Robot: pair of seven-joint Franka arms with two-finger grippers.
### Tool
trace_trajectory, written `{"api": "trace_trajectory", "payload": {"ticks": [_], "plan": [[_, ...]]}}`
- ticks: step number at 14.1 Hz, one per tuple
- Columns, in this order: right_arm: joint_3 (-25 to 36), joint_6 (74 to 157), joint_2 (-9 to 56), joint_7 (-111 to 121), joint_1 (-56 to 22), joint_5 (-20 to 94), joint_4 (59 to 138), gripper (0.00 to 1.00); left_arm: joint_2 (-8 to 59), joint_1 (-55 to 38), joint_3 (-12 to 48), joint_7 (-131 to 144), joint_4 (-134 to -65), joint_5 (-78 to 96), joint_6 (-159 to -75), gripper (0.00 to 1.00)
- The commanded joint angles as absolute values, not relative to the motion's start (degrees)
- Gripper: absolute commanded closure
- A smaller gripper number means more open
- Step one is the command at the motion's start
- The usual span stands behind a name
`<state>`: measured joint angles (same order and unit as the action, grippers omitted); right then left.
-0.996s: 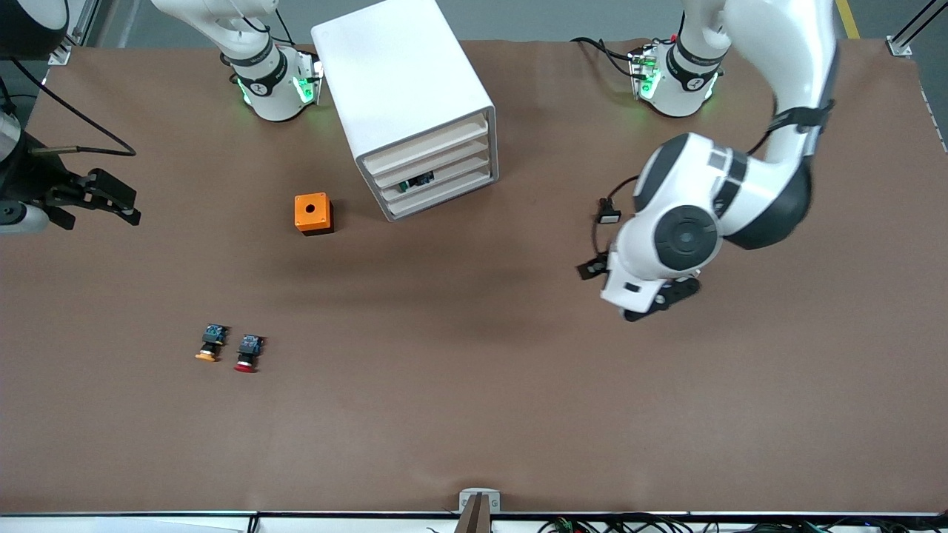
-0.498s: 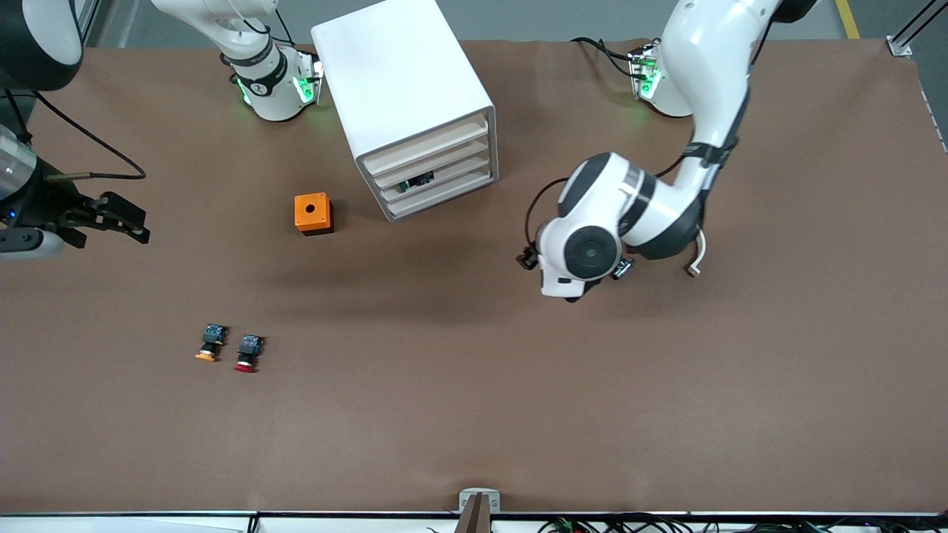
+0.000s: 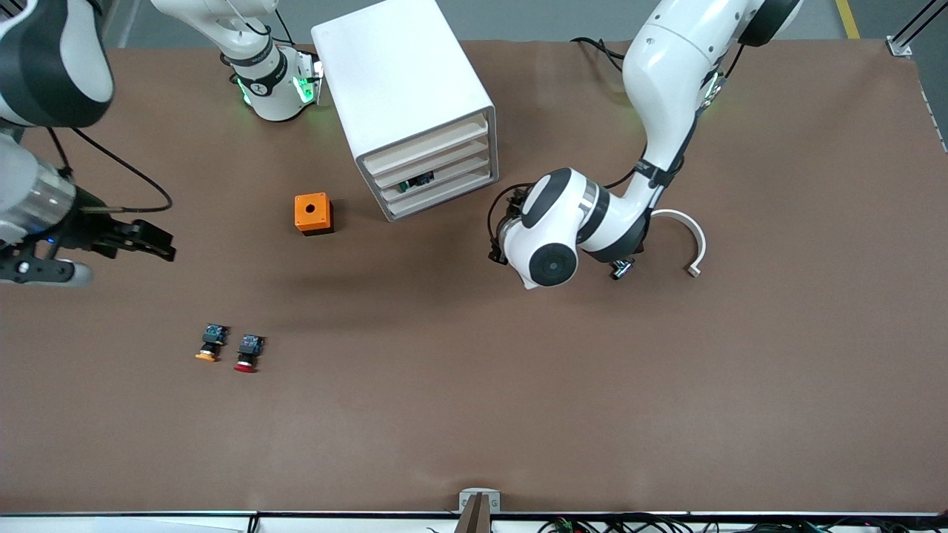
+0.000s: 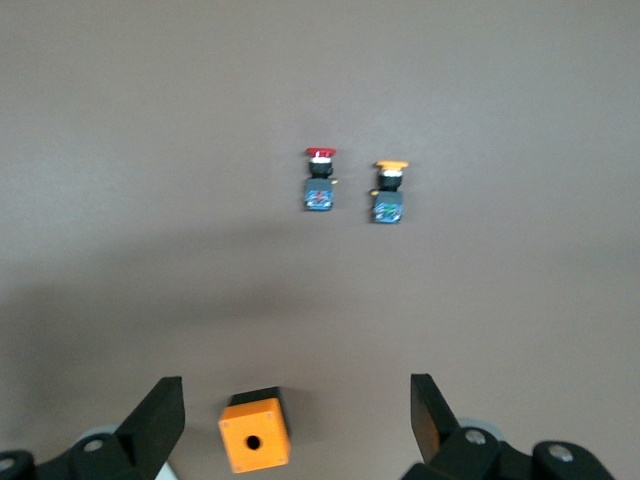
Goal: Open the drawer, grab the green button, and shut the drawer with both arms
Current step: 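Grasp the drawer handle with the left gripper while the right gripper approaches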
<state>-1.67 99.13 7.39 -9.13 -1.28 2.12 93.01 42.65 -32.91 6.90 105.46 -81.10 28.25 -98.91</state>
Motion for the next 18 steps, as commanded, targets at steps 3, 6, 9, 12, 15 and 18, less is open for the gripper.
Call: {"api": "trace_trajectory", "payload": {"ticks": [3,6,9,12,15,18], "plan": [[-1.49,99.49,9.05,-17.82,-3.95,5.19,93.25,0.00,46.75,-33.31,6.59,116.01,-80.24,37.96,-98.35,0.00],[-1.49,99.67,10.37,-22.49,-5.53,5.62,93.16,0.00,48.77,-34.80,6.59,116.28,-80.94,45.06,-98.26,0.01],[-1.49,99.05,12.29,-24.34,-6.33,6.76,93.34,0.00,50.01,-35.16,6.68,117.77,-83.23,52.63,-98.17,0.05],[-1.49,98.61,13.01,-28.29,-7.11,8.87,94.04,0.00,51.41,-36.21,6.68,123.64,-83.32,56.07,-97.30,0.19],[-1.49,98.61,13.45,-30.83,-8.52,10.63,94.83,0.00,52.47,-37.26,7.03,128.04,-83.15,57.03,-96.25,0.27],[-1.49,98.61,13.71,-37.33,-11.85,10.72,95.27,0.00,52.82,-37.44,7.12,129.72,-83.14,58.80,-93.79,0.38]]}}
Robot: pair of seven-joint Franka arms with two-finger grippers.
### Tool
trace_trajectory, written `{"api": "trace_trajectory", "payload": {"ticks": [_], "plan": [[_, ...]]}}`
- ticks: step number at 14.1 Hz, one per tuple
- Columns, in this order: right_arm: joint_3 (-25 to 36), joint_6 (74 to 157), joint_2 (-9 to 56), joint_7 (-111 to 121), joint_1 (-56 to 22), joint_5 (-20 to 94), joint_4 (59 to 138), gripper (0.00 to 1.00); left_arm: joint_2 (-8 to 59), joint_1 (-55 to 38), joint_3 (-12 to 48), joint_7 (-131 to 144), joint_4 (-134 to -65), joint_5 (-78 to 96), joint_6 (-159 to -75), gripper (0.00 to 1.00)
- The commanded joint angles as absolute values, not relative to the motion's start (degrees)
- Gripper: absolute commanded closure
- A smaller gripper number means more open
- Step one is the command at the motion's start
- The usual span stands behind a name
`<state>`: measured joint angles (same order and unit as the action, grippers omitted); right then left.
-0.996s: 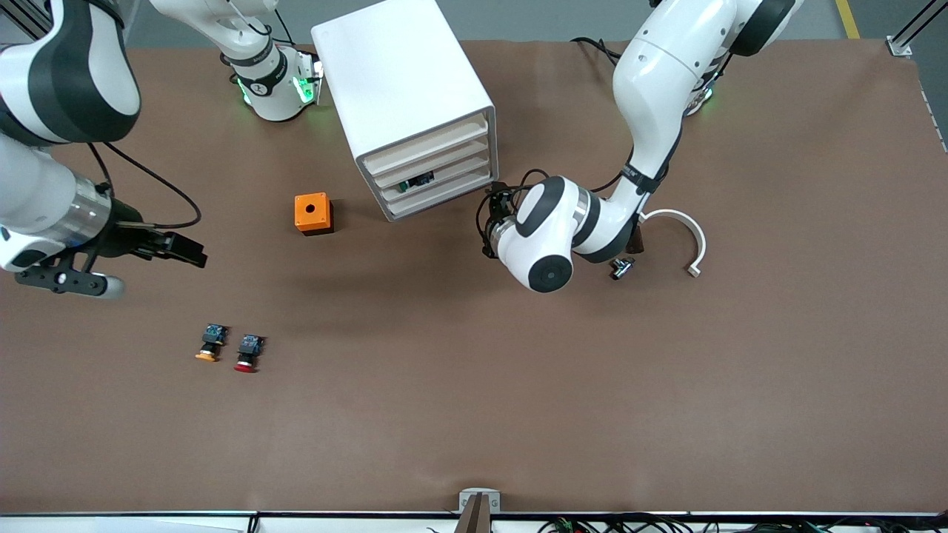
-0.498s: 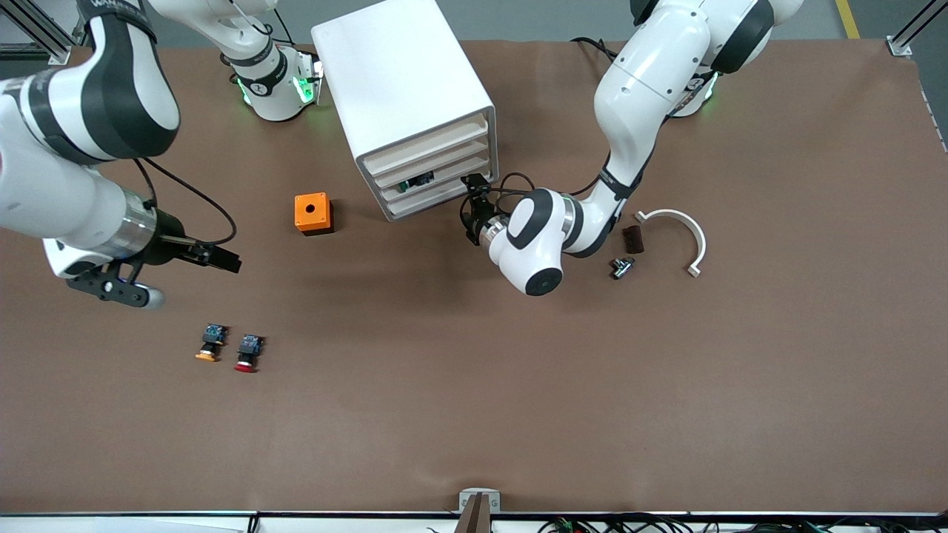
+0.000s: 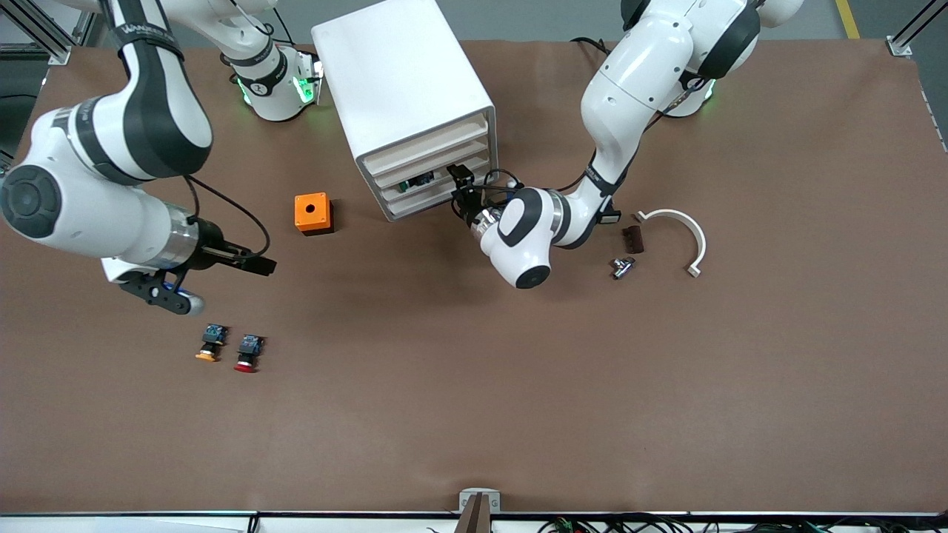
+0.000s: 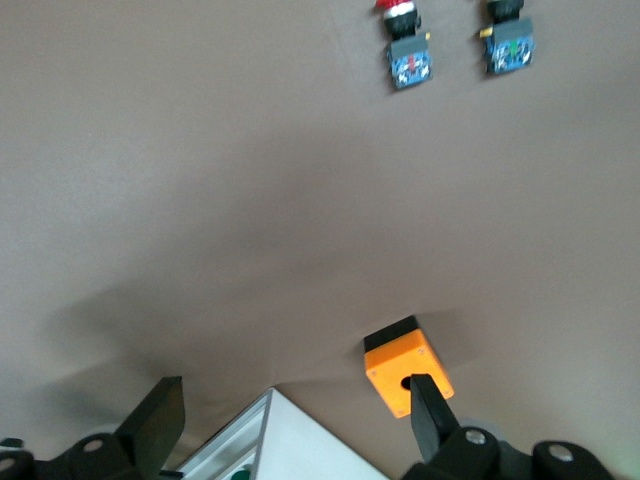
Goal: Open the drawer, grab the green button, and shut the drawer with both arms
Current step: 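Grasp the drawer handle with the left gripper while the right gripper approaches, then pull the drawer open with the left gripper while the right gripper approaches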
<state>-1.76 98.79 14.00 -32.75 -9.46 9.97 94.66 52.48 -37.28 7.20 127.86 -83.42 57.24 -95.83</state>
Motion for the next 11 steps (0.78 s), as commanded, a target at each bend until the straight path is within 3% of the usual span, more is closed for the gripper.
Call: {"api": "trace_trajectory", "payload": {"ticks": [1,3,11], "plan": [[-1.49,98.79,13.71,-39.88,-13.00,11.33,95.27,0.00,52.82,-37.62,7.12,130.07,-83.23,58.80,-93.08,0.45],[-1.49,99.23,13.71,-44.45,-14.93,12.65,95.19,0.00,52.91,-37.79,7.12,129.90,-83.23,58.54,-91.33,0.48],[-1.49,103.00,15.29,-57.82,-20.82,12.74,95.10,0.00,53.44,-36.57,6.51,129.72,-82.71,56.69,-89.82,1.00]]}}
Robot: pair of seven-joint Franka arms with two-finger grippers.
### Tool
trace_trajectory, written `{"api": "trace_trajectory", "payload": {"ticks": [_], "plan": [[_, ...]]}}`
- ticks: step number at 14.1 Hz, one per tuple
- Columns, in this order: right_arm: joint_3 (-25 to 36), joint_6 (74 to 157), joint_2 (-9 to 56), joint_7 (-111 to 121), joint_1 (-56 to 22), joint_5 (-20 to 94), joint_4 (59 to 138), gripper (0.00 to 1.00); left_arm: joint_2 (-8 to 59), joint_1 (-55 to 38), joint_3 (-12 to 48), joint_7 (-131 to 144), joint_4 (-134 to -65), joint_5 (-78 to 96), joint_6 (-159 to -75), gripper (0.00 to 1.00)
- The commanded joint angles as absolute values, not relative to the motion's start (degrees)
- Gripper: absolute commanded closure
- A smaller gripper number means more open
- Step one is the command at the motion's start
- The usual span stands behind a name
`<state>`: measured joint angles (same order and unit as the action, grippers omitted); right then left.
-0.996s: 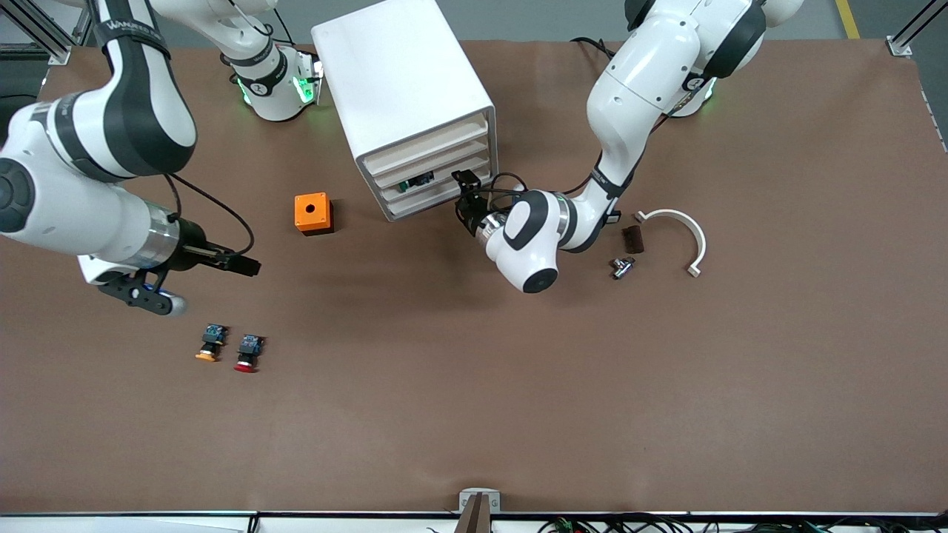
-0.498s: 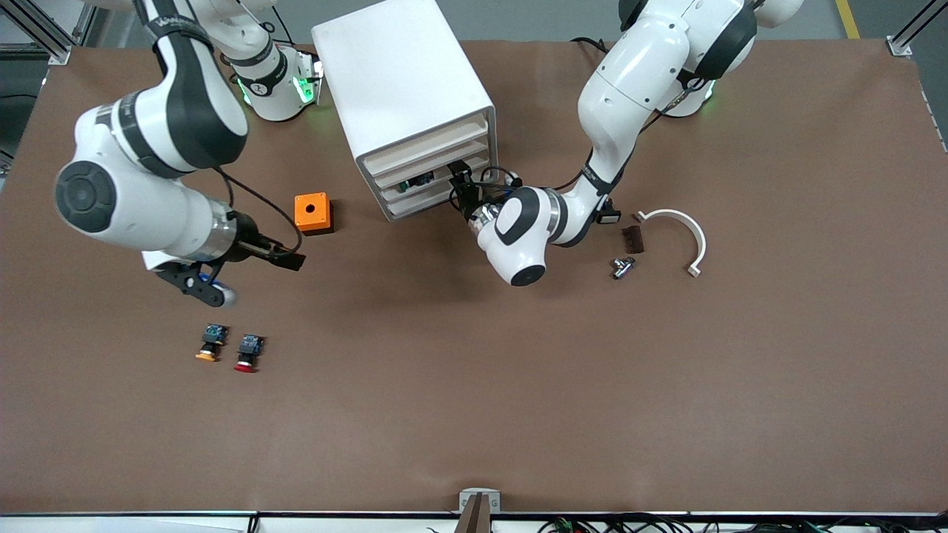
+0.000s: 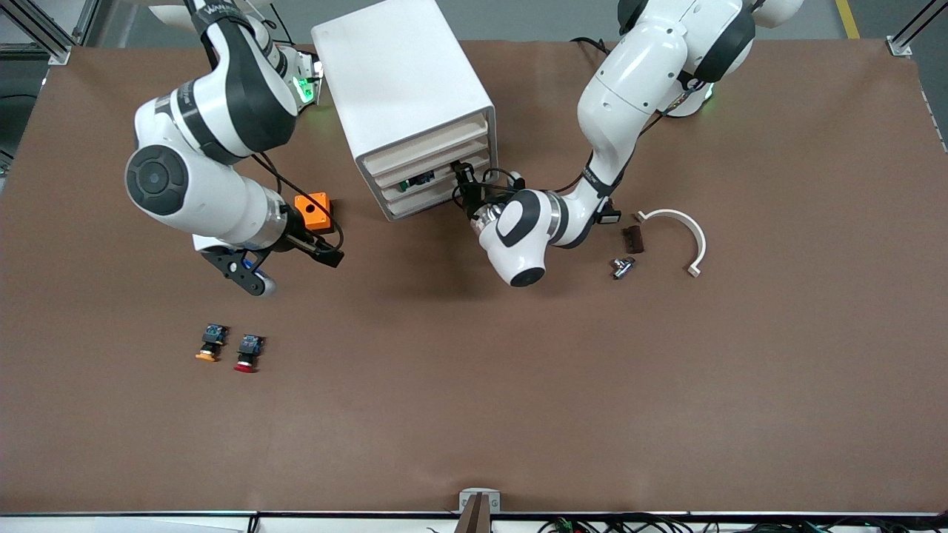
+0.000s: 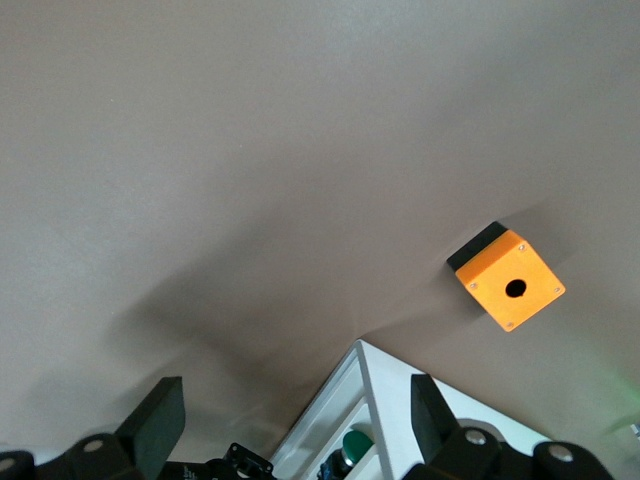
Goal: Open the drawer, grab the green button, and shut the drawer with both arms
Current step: 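Pull the drawer open with the left gripper while the right gripper approaches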
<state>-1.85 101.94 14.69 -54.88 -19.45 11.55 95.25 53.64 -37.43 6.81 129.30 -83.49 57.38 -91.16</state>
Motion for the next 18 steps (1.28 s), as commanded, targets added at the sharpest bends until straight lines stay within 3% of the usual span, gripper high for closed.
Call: {"api": "trace_trajectory", "payload": {"ticks": [1,11,13,15,16,17,18], "plan": [[-1.49,103.27,15.47,-59.05,-21.27,12.74,95.10,0.00,53.26,-35.69,6.50,129.81,-82.71,56.69,-89.74,1.00],[-1.49,108.10,18.54,-70.39,-26.62,12.74,95.18,0.00,53.53,-26.90,5.54,125.52,-76.29,57.04,-90.26,0.98],[-1.41,110.29,20.03,-73.72,-28.29,12.74,95.27,0.00,53.35,-26.28,5.54,123.67,-76.20,57.04,-90.35,0.92],[-1.41,111.88,21.26,-76.19,-29.87,12.66,95.36,0.00,53.17,-25.84,5.54,123.49,-76.20,57.04,-90.18,0.78],[-1.41,112.49,21.79,-77.59,-30.67,12.66,95.36,0.00,53.17,-25.84,5.54,123.40,-76.20,57.04,-90.26,0.60],[-1.41,113.37,22.32,-79.35,-31.37,12.66,95.45,0.00,53.17,-25.84,5.54,122.88,-76.20,57.04,-90.18,0.32],[-1.41,114.42,22.59,-80.67,-32.07,12.66,95.45,0.00,53.00,-25.84,5.54,122.26,-76.20,57.04,-90.18,0.25]]}}
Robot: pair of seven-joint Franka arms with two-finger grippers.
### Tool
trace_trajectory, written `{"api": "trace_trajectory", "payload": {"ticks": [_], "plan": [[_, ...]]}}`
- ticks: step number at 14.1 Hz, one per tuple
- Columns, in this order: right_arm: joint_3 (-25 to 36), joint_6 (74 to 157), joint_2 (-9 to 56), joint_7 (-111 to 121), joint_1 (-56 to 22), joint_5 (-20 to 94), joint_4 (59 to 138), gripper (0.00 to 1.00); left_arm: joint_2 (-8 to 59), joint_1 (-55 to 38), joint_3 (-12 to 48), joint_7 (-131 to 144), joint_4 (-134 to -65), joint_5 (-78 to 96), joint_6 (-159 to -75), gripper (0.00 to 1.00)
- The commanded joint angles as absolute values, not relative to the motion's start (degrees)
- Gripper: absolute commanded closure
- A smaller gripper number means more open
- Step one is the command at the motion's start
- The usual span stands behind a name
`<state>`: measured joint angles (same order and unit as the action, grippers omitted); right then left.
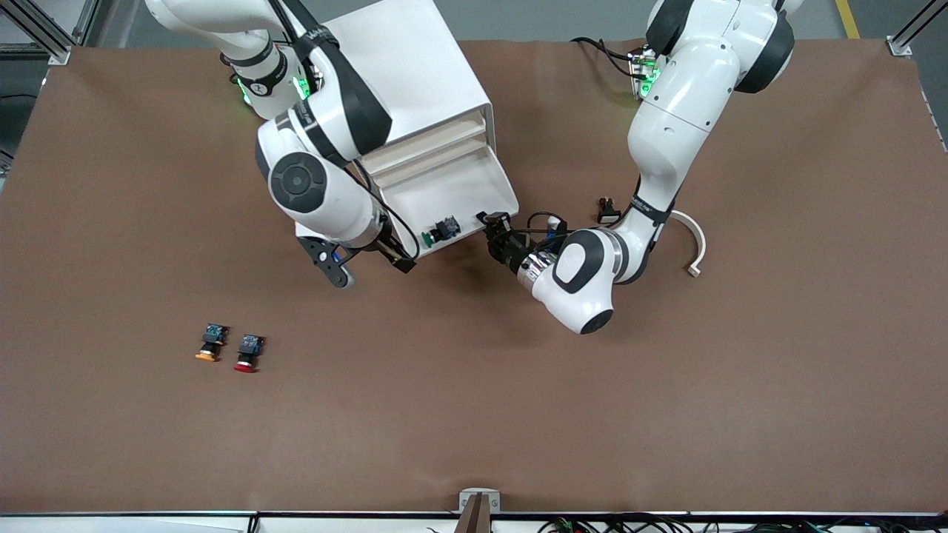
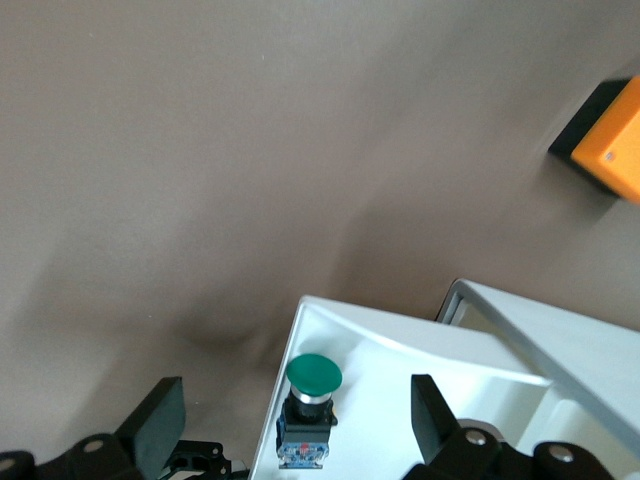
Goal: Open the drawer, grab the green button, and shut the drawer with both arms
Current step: 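Grasp the green push button inside the drawer with the right gripper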
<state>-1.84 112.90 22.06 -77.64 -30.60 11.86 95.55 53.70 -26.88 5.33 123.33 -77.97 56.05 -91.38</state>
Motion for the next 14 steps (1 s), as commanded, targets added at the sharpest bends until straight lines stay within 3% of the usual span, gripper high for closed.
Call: {"api": "trace_trajectory", "payload": {"ticks": [1,9,14], "plan": [[-1.41,115.13,23.11,-81.81,-32.86,12.57,95.71,0.00,52.91,-25.75,5.45,122.17,-76.11,56.95,-90.18,0.25],[-1.32,127.78,23.29,-86.57,-38.32,12.48,105.19,0.00,51.16,-19.17,3.87,122.17,-72.51,52.29,-89.39,0.05],[-1.32,131.74,23.20,-87.53,-40.51,12.48,108.45,0.02,49.22,-19.51,4.31,122.08,-70.76,44.75,-89.30,0.01]]}}
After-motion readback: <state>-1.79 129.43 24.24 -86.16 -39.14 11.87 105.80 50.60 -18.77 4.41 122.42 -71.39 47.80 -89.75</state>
